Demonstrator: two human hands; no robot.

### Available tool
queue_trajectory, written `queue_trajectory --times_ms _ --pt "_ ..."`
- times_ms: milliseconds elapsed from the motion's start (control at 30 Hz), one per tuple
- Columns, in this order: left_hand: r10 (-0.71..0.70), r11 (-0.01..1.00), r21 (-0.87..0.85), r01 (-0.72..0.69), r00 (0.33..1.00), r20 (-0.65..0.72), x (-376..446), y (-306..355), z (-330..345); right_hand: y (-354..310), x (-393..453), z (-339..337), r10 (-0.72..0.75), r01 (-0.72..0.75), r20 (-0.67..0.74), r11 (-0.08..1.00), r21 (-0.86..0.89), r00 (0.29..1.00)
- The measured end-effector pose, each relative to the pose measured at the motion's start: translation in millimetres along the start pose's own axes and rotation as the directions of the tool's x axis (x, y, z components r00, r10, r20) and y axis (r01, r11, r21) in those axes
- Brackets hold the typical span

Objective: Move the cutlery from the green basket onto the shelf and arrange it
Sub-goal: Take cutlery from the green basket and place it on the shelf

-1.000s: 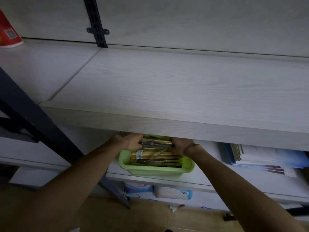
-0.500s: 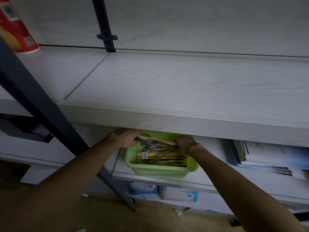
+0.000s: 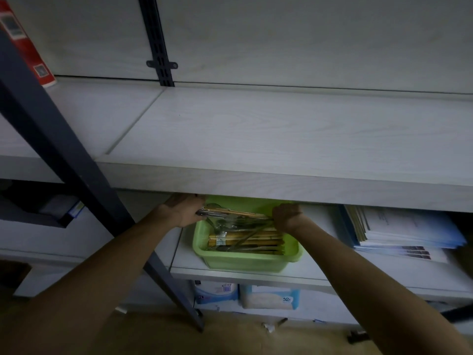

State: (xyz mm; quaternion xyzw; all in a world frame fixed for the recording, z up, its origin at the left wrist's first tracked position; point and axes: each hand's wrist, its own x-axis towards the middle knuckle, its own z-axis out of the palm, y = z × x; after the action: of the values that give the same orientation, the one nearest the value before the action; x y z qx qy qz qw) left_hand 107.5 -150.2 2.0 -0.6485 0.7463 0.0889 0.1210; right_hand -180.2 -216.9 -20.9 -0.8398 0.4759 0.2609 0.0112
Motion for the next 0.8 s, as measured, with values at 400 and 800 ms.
queue_trajectory --times_ms 400,800 --pt "-0.084 0.994 -0.064 0.085 0.996 0.016 5 -2 -1 24 -36 8 0.225 -0.216 0.033 0.869 0.445 0.974" --pt "-0.268 0.924 -0.3 0.235 0.961 -0.074 -17 31 -20 43 -83 11 0.453 -0.218 -0.057 0.531 0.819 0.89"
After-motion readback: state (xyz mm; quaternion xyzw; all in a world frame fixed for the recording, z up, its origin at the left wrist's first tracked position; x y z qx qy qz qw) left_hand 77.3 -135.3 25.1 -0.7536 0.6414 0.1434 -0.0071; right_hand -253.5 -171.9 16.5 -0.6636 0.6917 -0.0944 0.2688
